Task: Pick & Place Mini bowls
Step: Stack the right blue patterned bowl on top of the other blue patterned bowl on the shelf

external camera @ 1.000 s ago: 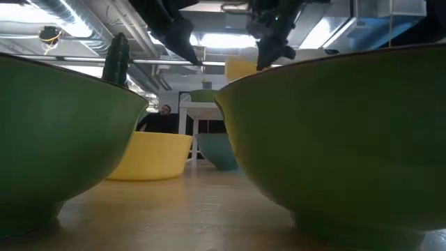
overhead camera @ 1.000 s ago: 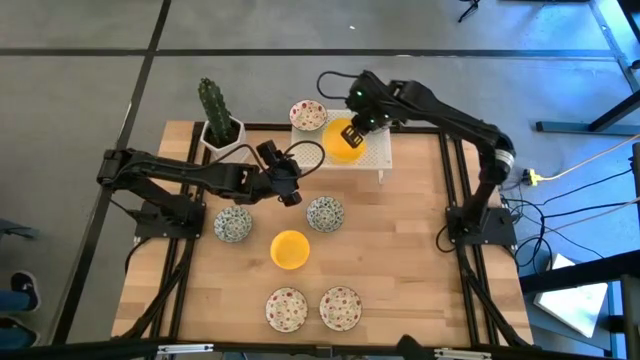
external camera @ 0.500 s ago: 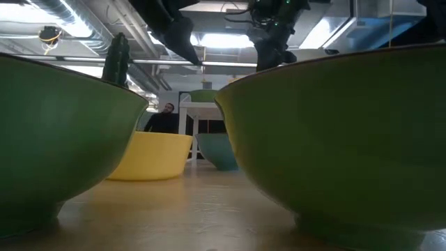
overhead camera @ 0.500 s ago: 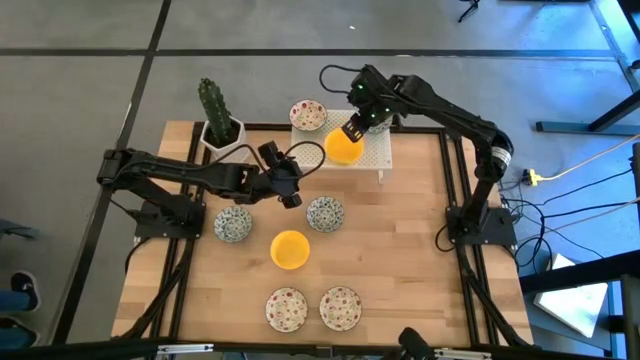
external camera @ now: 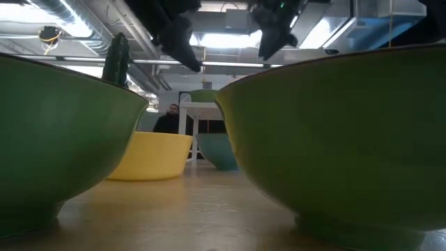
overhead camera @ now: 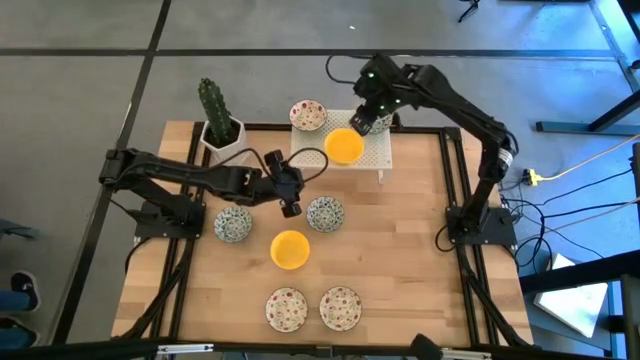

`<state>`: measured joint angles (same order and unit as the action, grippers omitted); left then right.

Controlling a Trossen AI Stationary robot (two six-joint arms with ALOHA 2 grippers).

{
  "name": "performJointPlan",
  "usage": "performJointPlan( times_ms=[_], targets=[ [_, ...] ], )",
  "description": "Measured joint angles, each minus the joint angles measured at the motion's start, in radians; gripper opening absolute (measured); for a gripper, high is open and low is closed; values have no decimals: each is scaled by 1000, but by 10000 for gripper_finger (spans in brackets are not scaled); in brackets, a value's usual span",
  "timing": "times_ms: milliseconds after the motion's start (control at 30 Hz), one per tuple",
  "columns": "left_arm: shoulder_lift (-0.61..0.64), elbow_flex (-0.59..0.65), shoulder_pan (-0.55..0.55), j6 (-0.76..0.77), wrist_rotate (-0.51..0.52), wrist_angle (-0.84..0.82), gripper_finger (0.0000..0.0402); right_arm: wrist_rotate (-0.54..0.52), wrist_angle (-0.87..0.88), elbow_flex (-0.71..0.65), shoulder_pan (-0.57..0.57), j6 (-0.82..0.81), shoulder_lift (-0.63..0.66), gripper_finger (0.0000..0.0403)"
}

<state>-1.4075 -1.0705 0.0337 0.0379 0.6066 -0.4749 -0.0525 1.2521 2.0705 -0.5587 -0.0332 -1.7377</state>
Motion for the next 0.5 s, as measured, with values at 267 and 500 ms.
performJointPlan(
  times_ms=[267,500],
  targets=[
    [0,18,9,-6,-165,-40,219,-6,-78,-241,122,-21,170,129],
    [-10,18,40,-19,-344,-46,219,-5,-304,-595,311,-124,362,129]
  ],
)
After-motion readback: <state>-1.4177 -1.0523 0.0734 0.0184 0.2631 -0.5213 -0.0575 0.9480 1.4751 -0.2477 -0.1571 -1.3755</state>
